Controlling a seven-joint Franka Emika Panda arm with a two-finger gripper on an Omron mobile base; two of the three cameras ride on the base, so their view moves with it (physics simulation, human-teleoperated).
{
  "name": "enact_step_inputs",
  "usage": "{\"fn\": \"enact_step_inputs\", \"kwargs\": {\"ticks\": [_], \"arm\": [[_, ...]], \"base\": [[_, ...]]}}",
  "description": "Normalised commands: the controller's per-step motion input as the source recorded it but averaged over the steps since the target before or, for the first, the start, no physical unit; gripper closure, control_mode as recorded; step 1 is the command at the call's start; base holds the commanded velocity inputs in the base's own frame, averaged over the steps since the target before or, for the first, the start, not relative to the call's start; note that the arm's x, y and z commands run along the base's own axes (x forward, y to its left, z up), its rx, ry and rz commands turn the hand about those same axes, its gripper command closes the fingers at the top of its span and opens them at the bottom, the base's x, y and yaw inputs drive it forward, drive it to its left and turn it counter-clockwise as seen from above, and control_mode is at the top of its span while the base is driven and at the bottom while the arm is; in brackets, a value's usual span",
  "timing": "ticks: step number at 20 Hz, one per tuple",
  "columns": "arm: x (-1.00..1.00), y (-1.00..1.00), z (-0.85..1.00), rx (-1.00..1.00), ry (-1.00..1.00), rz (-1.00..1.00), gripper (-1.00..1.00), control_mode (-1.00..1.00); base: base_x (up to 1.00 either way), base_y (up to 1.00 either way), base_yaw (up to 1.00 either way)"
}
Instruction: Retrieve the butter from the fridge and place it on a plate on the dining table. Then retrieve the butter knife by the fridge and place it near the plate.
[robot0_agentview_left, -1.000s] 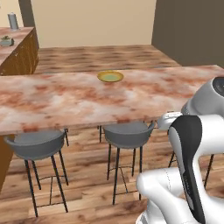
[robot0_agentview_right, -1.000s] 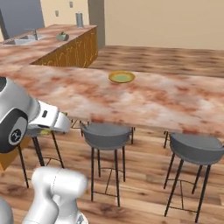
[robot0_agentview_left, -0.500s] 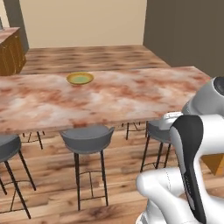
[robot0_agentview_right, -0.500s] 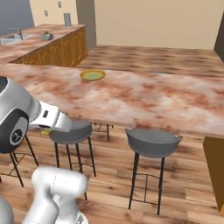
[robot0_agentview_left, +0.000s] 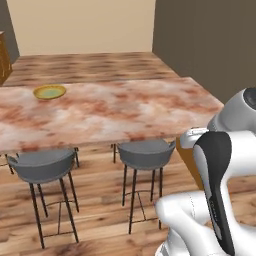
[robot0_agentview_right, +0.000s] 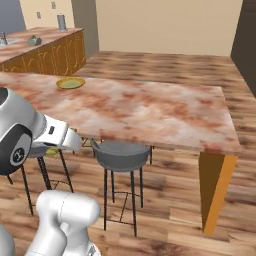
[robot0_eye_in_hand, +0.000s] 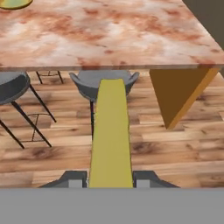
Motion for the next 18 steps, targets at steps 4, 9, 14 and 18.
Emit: {"fn": "enact_step_inputs", "kwargs": {"ticks": [4, 9, 14, 18], "arm": [[0.00, 0.00, 0.00, 0.00, 0.00, 0.00, 1.00, 1.00], [0.00, 0.00, 0.00, 0.00, 0.00, 0.00, 1.00, 1.00], [0.00, 0.00, 0.00, 0.00, 0.00, 0.00, 1.00, 1.00], [0.00, 0.00, 0.00, 0.00, 0.00, 0.00, 1.00, 1.00]], "base": [[0.00, -1.00, 0.00], [0.00, -1.00, 0.00], [0.09, -1.00, 0.00], [0.22, -1.00, 0.00]]}}
